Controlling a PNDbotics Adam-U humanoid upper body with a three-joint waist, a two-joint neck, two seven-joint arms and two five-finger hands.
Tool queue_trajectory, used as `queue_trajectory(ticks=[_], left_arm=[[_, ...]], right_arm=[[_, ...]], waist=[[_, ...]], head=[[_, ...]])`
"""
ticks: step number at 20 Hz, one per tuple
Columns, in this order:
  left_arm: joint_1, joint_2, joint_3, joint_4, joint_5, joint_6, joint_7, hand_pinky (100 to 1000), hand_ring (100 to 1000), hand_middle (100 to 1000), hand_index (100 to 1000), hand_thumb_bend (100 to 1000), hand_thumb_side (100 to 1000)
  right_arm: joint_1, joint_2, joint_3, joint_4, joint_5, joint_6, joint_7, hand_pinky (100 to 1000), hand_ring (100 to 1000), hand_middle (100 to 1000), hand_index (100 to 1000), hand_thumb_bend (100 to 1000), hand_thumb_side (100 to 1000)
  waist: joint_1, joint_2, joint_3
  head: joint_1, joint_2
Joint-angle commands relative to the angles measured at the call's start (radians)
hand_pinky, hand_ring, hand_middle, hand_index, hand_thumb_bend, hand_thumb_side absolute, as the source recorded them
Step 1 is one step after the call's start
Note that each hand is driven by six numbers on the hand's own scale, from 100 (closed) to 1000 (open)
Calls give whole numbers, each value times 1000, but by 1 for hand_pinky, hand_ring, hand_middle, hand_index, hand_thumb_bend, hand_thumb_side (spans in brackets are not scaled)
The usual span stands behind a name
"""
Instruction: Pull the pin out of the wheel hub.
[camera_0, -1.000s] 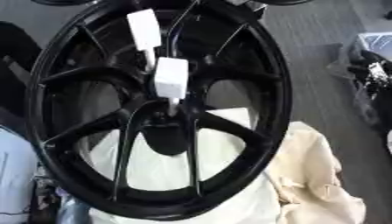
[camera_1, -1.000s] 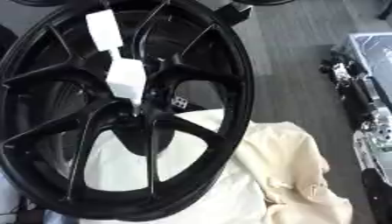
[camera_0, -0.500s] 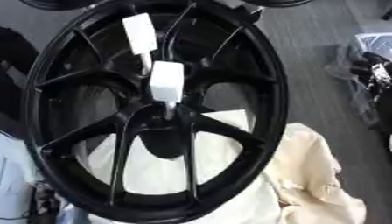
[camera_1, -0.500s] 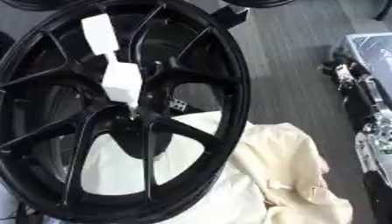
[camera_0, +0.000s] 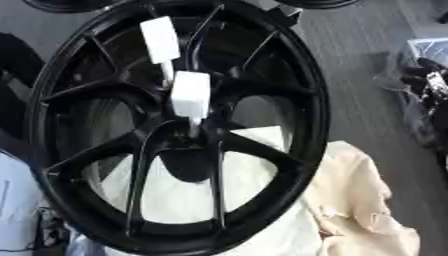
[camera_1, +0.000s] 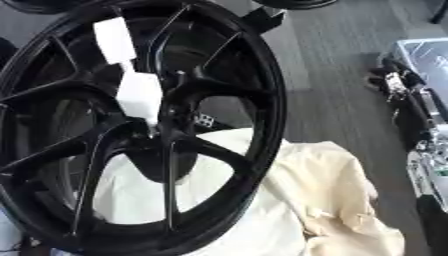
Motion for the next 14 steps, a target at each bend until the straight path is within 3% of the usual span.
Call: queue_trajectory(ticks=[1, 6, 10, 11, 14], left_arm=[[-9, -31, -36, -64, 133, -89, 122, 739, 720, 716, 781, 208, 855], [-12, -130, -75, -83, 163, -136, 160, 741, 721, 718, 795, 242, 862], [-9, -193, -87, -84, 134, -156, 172, 742, 723, 720, 791, 259, 818], [-8, -206, -91, -82, 125, -158, 164, 745, 726, 725, 789, 267, 732], [-1, -241, -98, -68, 105, -166, 133, 744, 723, 722, 788, 284, 741]], right_arm=[[-15, -31, -1, -36, -15, -2, -4, 1000, 864, 792, 900, 100, 647], [-22, -27, 1, -62, -19, -5, -10, 1000, 864, 793, 901, 100, 631], [-25, -26, 2, -82, -18, -8, -16, 1000, 867, 795, 903, 100, 624], [-25, -26, 2, -86, -18, -9, -16, 1000, 868, 796, 903, 100, 624], [-29, -26, 5, -92, -14, -10, -15, 1000, 871, 799, 905, 100, 621]], waist=[[-4, -23, -3], [-10, -34, -8], [-12, -39, -16], [-11, -40, -19], [-10, -42, -26]], head=[[12, 1], [26, 2], [42, 4], [46, 4], [46, 7]])
